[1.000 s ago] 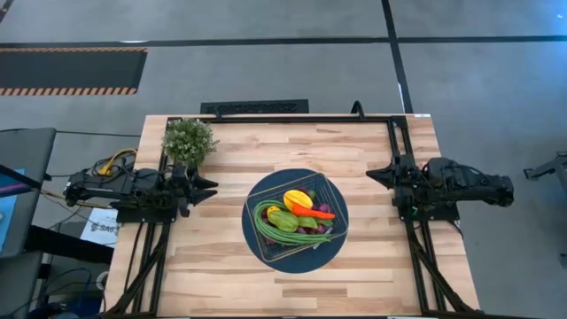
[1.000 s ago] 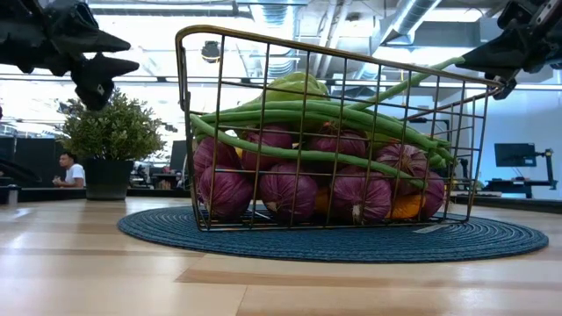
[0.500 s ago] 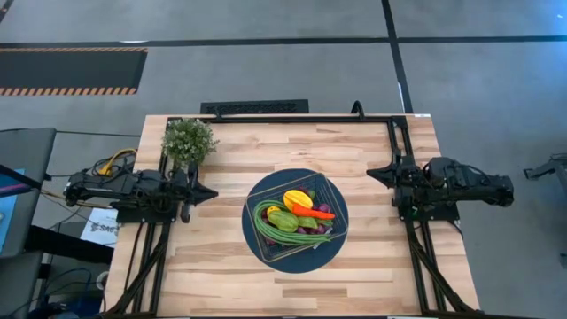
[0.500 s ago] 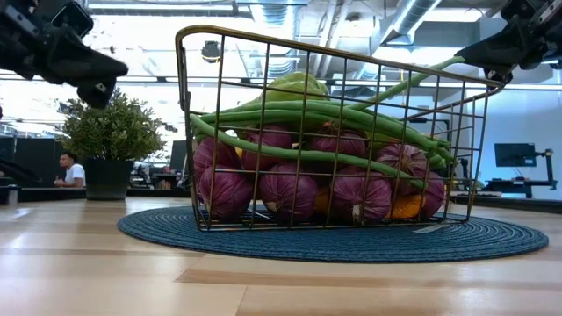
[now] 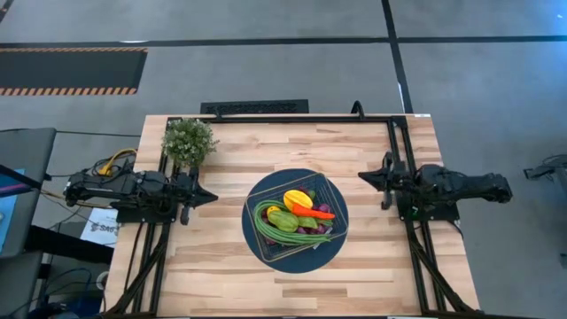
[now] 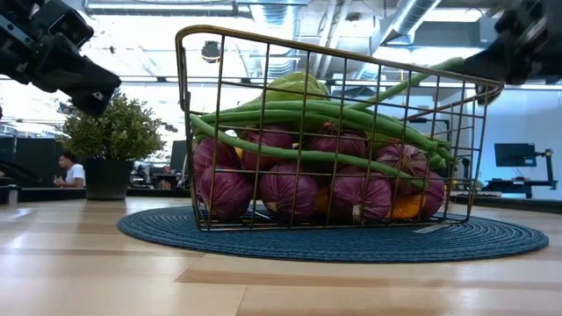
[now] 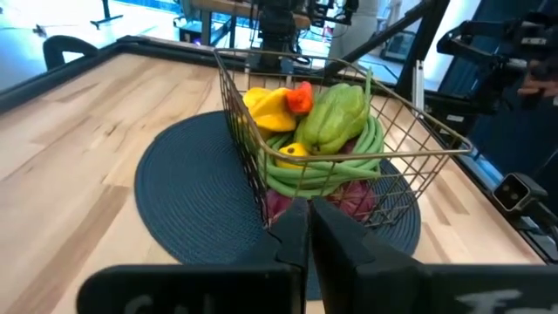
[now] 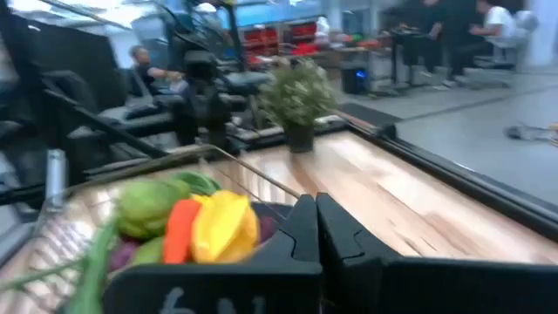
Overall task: Build produce basket
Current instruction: Return to Home Position
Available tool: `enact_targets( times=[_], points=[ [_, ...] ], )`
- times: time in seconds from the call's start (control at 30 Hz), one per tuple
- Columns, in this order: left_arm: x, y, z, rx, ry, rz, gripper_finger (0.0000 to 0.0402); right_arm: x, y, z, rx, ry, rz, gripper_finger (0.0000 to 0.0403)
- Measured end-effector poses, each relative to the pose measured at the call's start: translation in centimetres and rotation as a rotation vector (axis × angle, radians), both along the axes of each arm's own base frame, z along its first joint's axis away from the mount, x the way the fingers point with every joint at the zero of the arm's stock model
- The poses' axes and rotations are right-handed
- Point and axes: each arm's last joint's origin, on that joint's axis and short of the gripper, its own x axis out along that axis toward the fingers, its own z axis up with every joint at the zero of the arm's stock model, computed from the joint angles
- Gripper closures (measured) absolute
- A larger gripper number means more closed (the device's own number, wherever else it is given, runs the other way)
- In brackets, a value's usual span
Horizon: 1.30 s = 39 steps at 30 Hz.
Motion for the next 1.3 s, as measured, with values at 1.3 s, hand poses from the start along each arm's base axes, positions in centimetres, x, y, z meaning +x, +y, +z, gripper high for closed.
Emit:
enact_targets(
  times=[1.3],
  points=[
    [-0.1, 0.3, -0.4, 0.063, 0.043, 0.084, 0.0401, 0.3, 0.4, -2.5, 0.051, 0.160, 0.083, 0.0402]
  ],
)
